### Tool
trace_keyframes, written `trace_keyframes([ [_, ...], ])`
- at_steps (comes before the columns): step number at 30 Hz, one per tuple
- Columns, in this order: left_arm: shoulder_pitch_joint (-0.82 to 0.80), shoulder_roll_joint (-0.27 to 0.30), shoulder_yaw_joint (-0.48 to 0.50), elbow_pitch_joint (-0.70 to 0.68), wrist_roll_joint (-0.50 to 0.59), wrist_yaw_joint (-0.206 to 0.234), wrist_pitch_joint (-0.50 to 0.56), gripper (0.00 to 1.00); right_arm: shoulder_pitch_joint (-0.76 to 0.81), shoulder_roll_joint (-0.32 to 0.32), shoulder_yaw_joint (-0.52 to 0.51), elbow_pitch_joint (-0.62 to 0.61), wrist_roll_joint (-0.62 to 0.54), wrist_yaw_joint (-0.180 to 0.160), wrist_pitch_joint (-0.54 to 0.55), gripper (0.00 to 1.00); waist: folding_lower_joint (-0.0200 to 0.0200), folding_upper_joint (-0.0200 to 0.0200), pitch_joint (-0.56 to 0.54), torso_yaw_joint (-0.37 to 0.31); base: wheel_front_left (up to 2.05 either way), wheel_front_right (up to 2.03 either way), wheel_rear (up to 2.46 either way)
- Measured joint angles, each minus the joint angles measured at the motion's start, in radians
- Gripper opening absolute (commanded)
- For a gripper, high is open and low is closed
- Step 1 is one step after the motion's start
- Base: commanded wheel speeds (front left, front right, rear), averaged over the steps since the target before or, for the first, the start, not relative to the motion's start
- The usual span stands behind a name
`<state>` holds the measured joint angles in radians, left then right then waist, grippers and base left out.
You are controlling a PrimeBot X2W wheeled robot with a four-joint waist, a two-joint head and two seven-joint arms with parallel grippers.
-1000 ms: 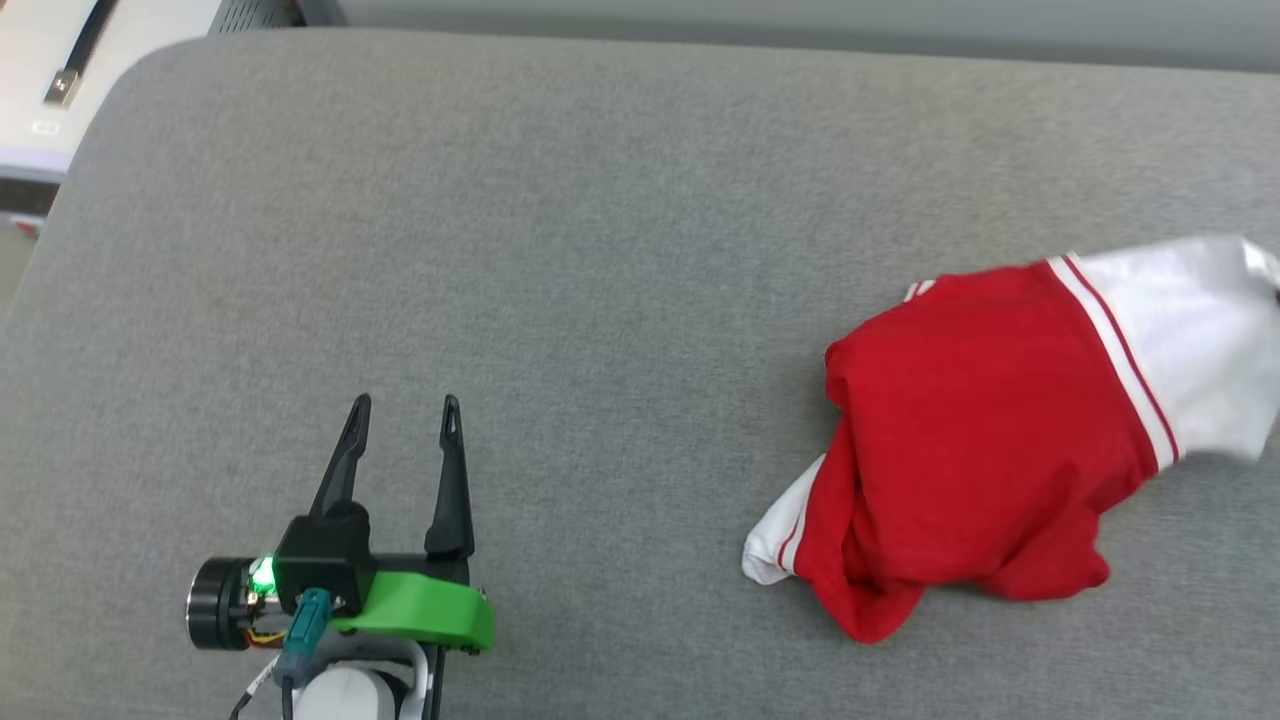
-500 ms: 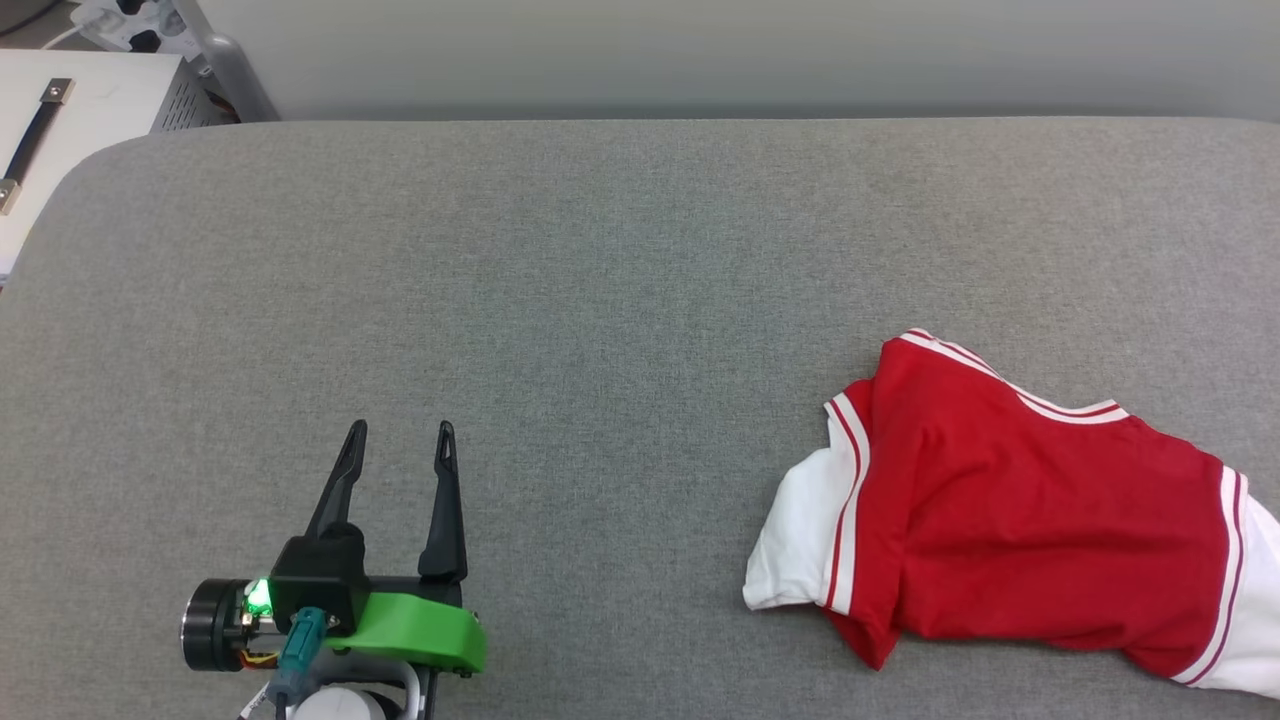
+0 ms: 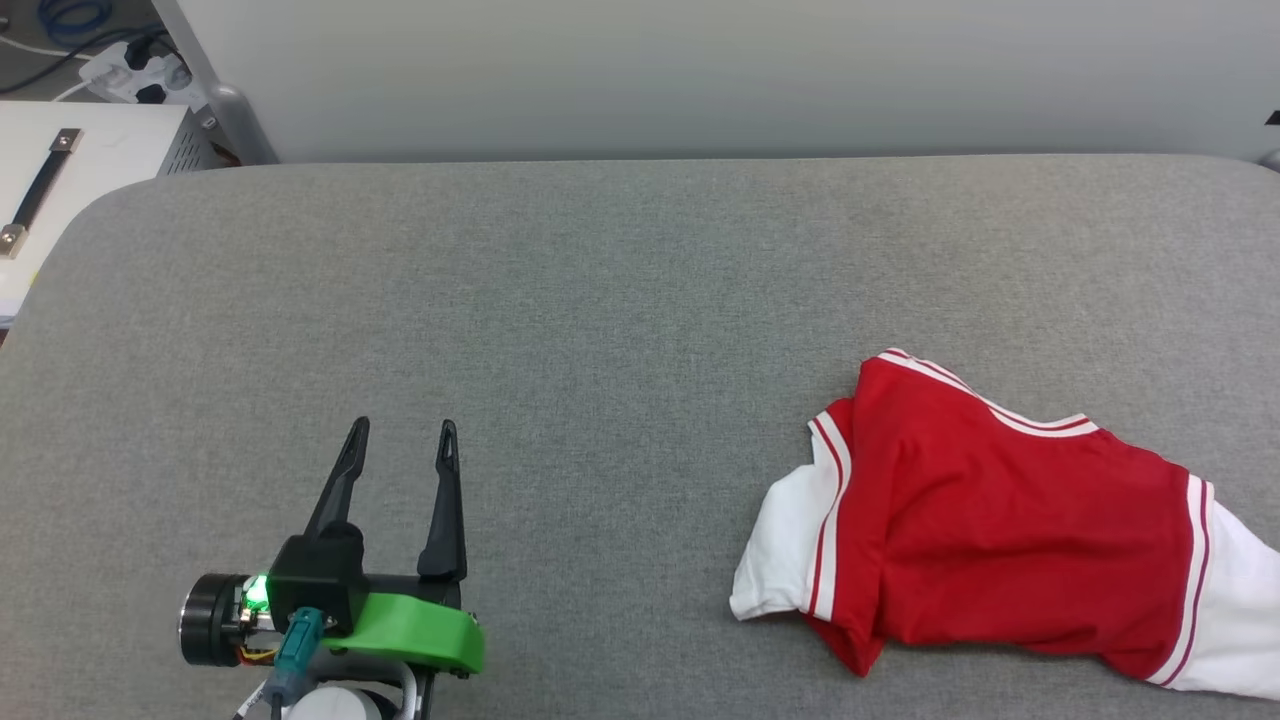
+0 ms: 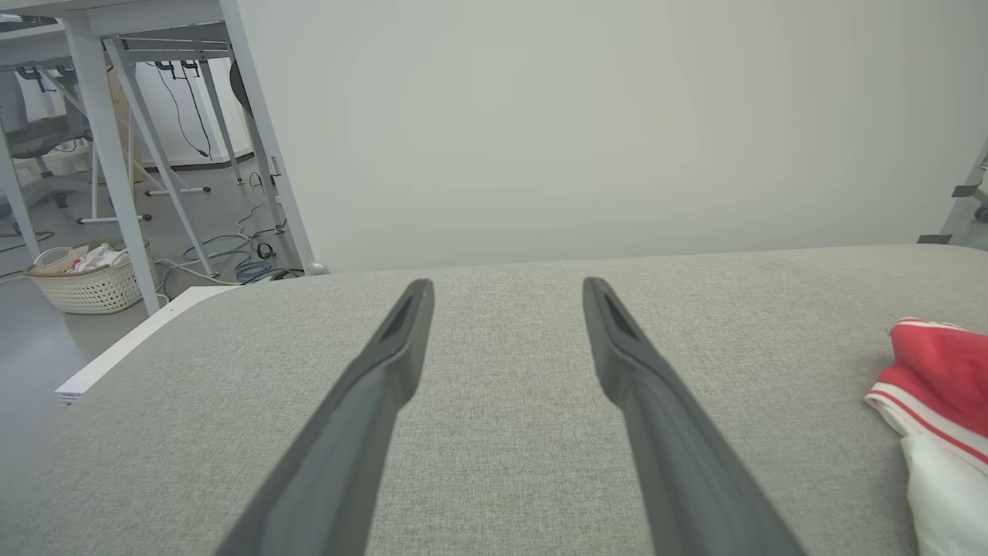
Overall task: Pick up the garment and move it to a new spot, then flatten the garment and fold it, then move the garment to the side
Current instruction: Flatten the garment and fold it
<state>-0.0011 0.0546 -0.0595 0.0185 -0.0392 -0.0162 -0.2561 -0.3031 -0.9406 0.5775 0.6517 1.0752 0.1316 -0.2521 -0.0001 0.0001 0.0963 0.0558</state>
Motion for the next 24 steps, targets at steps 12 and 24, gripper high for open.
trace_keyframes([
  [12,-0.194,0.093,-0.201,0.093,-0.032,-0.109,0.016,1.00,0.326,0.472,-0.678,-0.532,-0.634,0.000,-0.003,1.00,0.0000,0.0000,-0.001,-0.019,0.00,0.00,0.00],
  [24,-0.746,0.318,-0.834,0.112,-0.691,-0.112,0.604,1.00,0.341,0.615,-0.682,-0.703,-0.749,0.000,0.082,1.00,0.0000,0.0000,0.038,-0.074,0.00,0.00,0.00],
])
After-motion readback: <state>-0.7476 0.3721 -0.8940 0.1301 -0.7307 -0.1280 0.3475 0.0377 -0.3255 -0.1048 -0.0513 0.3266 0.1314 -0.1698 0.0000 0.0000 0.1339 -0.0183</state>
